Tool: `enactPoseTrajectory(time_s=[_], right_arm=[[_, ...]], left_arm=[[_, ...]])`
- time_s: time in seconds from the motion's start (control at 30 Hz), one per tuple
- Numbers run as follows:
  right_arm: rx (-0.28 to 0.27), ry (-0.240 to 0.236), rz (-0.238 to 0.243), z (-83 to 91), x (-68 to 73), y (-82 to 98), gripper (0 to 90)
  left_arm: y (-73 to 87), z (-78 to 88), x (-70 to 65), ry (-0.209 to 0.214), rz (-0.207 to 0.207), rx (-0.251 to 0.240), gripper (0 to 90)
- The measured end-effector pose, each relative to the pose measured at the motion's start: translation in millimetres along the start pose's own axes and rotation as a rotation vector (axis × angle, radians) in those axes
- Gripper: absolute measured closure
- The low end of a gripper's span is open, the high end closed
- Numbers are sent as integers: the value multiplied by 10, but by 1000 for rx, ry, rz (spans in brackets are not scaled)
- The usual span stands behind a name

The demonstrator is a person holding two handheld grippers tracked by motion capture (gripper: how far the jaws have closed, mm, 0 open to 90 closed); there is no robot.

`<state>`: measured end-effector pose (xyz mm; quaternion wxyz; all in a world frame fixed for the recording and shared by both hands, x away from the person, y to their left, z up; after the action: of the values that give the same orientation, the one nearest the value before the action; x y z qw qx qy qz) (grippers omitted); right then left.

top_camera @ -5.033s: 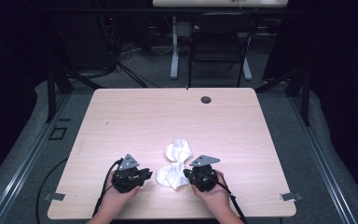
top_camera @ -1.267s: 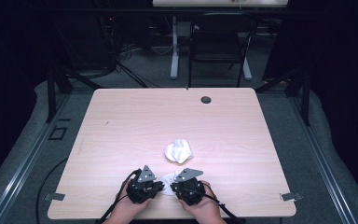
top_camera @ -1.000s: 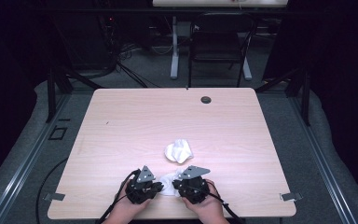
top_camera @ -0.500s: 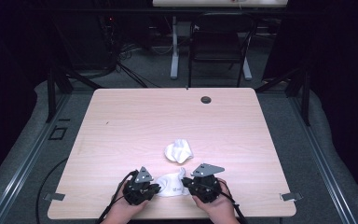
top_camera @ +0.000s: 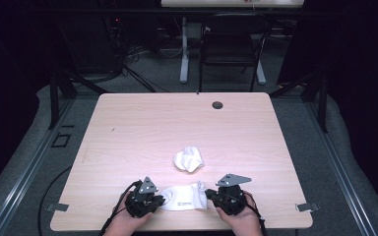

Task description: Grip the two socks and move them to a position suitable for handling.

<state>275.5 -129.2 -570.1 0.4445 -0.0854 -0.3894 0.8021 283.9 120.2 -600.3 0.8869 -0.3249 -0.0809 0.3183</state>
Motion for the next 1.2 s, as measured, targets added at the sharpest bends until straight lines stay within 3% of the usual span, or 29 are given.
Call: enactPoseTrajectory(time_s=[0.13, 0.4, 0.53, 0.6, 0.7, 0.83, 1.03, 1.2], right_arm=[[49, 2, -14, -66, -58, 76, 876], [89, 32, -48, -105, -140, 145, 873], [41, 70, -40, -56, -137, 125, 855], [-11, 58, -29, -28, -85, 86, 844], [-39, 21, 14, -36, 11, 45, 849], [15, 6, 79, -174, 91, 67, 863], [78, 34, 67, -299, 8, 119, 882], [93, 39, 47, -299, -35, 154, 895]], left_arm=[[2, 13, 22, -2, -4, 12, 825], [4, 22, 40, -7, -3, 20, 824], [-2, 33, 52, -3, -7, 22, 816], [-15, 43, 53, 2, -14, 6, 813], [-38, 49, 42, 0, -16, -15, 812], [-40, -4, 26, 2, -26, -12, 806], [-34, -20, 43, 1, -21, -5, 807], [-9, 9, 100, -2, -2, 2, 807]])
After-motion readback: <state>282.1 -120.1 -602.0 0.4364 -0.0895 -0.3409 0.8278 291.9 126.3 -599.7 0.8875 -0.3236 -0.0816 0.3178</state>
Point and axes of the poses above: each handheld gripper's, and its own axes: z roughly backward along the jaws, y roughly out of its underside, x roughly to its left, the point moved 4 cm from there along -z, roughly forward along the jaws, and after that the axes turned 3 degrees about -z, right-handed, at the moved point
